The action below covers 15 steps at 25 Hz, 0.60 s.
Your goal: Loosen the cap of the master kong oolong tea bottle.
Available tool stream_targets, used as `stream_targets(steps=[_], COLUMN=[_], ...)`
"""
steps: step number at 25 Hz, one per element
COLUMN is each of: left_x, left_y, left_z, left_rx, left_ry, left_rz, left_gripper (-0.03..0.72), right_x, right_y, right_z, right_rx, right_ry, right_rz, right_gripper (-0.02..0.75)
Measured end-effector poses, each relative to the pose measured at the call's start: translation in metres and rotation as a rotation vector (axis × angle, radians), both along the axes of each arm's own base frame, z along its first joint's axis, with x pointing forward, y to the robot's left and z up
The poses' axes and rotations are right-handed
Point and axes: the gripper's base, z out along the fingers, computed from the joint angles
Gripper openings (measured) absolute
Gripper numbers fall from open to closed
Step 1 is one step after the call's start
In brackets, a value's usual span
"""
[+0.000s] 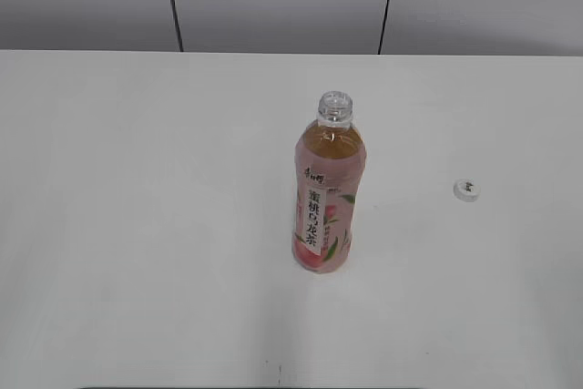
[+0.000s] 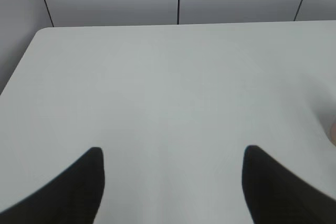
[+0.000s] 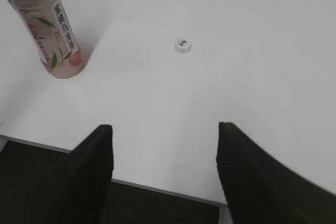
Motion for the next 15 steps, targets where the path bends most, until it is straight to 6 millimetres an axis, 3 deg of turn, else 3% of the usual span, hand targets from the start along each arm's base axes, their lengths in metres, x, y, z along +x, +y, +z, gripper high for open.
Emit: stream_targets(steps=[15], left_x=[0.0000], left_y=[0.0000], left_z=[0.0000], left_rx=[0.000], left_ry=[0.000], left_rz=[0.000], left_gripper=[0.498], right_x=[0.0001], right_y=[0.0000], right_z=[0.0002], right_rx=[0.000], right_ry=[-0.002], right_rz=[0.000], right_gripper=[0.472])
